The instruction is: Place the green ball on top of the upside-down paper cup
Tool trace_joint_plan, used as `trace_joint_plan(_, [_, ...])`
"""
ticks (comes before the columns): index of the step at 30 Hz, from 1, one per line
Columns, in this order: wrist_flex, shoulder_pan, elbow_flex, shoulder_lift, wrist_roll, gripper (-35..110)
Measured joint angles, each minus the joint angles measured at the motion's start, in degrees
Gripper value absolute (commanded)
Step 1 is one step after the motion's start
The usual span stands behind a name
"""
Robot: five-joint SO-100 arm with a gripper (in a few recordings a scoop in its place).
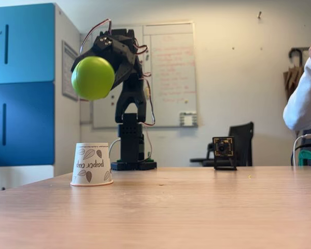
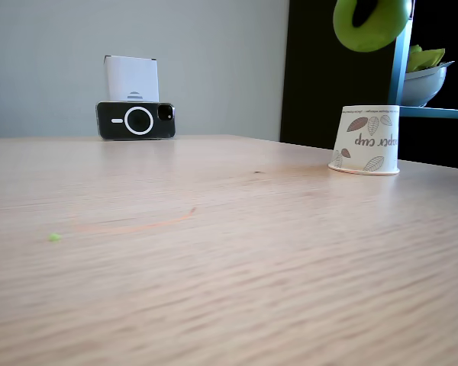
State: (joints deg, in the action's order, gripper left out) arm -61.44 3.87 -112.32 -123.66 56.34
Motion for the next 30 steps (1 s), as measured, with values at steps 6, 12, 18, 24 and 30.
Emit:
trace_joint_plan(6, [0.53,1.05,-6.59,-1.93,0.00,23])
trace_joint_plan(12, [3.60,1.32,-9.84,-1.85,0.18,23])
trace_joint_plan(18, [6.06,0.62,-11.25,-0.09,0.35,23])
trace_joint_plan(24, [7.21,0.09,-11.69,1.76,0.35,23])
trace_joint_plan(30, [7.65,0.09,-12.83,2.29,0.35,23])
